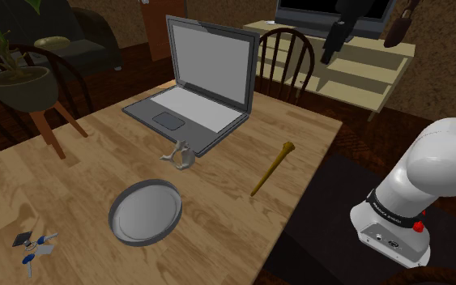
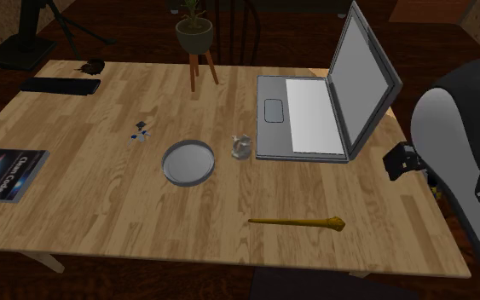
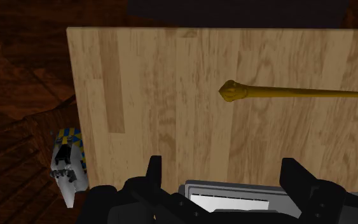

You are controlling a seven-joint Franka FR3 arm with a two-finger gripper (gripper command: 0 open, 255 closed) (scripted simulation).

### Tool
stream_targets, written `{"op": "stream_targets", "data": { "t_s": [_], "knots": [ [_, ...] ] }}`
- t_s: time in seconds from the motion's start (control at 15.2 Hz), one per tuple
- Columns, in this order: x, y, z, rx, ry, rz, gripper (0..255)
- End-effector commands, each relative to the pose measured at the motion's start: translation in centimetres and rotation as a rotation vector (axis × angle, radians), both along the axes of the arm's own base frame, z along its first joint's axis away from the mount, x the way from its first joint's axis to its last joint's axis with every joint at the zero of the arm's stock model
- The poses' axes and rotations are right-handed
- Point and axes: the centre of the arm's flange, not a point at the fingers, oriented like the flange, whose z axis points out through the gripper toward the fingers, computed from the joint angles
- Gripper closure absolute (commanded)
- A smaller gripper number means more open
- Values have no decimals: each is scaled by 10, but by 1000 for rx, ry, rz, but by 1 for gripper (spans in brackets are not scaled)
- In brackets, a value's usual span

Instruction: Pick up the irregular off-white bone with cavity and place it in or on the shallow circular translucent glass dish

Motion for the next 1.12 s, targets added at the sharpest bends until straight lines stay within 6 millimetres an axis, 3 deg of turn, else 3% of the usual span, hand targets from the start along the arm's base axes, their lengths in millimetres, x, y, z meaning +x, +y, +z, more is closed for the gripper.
{"op": "stream_targets", "data": {
  "t_s": [0.0,1.06],
  "knots": [
    [0,0,0,0,0,0,0],
    [102,152,-102,25,30,28,0]
  ]
}}
